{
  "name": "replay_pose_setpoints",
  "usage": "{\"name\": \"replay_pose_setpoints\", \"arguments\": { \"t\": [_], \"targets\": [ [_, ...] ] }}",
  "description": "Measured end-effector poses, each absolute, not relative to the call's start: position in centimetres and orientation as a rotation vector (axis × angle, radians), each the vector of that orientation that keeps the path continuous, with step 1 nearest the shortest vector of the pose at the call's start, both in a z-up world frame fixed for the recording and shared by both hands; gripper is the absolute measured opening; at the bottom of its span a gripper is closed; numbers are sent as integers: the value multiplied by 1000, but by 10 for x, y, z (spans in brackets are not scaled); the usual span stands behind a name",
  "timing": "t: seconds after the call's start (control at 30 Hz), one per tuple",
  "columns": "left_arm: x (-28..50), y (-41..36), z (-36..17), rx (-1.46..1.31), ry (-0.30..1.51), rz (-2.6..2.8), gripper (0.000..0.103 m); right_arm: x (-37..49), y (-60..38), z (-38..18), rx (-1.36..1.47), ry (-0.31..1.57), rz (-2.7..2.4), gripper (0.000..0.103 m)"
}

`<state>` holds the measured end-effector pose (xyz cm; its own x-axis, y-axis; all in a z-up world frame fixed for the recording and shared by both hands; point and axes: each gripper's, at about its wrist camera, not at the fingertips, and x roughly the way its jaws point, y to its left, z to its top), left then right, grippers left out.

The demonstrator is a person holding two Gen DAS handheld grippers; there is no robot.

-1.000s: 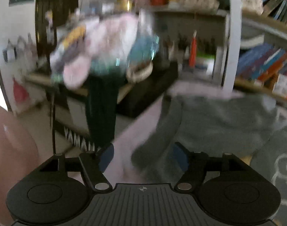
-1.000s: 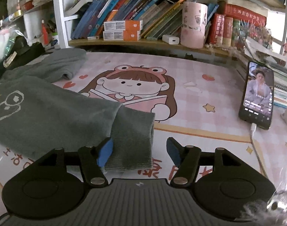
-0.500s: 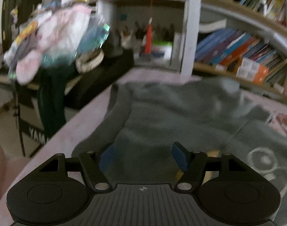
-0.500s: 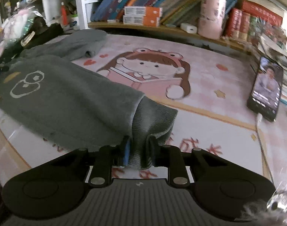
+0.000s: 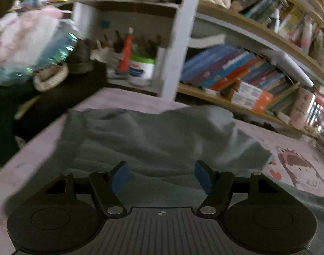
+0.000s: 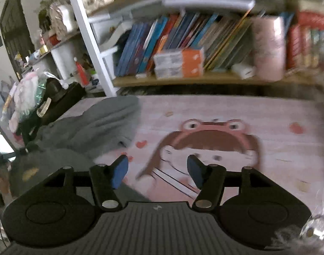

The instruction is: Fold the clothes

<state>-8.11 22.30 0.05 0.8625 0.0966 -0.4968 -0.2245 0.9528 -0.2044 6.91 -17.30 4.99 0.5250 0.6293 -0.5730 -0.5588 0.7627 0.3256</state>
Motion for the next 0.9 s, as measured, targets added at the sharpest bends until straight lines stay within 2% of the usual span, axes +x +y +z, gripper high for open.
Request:
{"name": "replay_pose_setpoints", "arguments": {
  "t": [0.13, 0.3, 0.47, 0.57, 0.63, 0.67, 0.7, 0.77, 0.9],
  "targets": [
    [-69, 212, -6, -240, 523, 135, 71, 113, -126, 35, 188, 811, 743, 60],
    [-61, 206, -14, -224, 549, 114, 77, 148, -65, 19, 172, 863, 765, 64],
    [-63, 197, -15, -168, 544, 108, 83, 168, -41, 3, 228, 912, 735, 64],
    [-66, 192, -12, -142, 521, 95, 85, 173, -32, -4, 234, 933, 741, 52],
    [-67, 194, -12, -149, 516, 84, 85, 174, -25, -8, 231, 944, 754, 33],
    [-66, 196, -12, -158, 516, 81, 85, 174, -21, -7, 219, 940, 754, 28],
    [-66, 198, -12, -170, 518, 80, 86, 175, -17, -6, 203, 933, 751, 11],
    [-66, 202, -13, -197, 524, 77, 86, 170, -7, 9, 178, 854, 736, 9],
    [-64, 210, -16, -254, 539, 68, 85, 118, 33, 67, 9, 526, 861, 8]
  ]
}}
